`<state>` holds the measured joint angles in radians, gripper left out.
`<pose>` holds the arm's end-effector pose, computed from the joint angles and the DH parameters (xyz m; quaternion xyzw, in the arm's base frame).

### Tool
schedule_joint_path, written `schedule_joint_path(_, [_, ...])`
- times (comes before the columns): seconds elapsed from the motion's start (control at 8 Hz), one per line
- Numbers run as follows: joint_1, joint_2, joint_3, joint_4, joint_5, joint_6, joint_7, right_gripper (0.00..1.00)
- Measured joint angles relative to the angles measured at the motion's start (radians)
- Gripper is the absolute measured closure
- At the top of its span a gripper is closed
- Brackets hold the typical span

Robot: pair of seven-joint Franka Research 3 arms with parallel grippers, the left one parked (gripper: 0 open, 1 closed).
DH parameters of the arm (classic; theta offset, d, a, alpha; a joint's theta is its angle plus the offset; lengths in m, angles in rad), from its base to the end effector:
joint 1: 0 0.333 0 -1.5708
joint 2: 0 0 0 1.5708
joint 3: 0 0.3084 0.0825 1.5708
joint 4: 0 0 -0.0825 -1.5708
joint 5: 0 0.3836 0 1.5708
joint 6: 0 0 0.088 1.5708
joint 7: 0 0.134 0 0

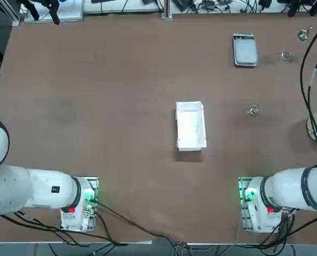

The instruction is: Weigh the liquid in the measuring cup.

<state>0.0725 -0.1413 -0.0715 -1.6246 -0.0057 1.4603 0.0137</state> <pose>0.4982 -0.0029 0.6295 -0.9999 0.0062 0.0117 0.0021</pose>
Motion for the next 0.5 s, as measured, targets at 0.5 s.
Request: schedule_joint_path(0.5, [0.007, 0.003, 0.017, 0.0, -0.014, 0.0, 0.111, 0.0])
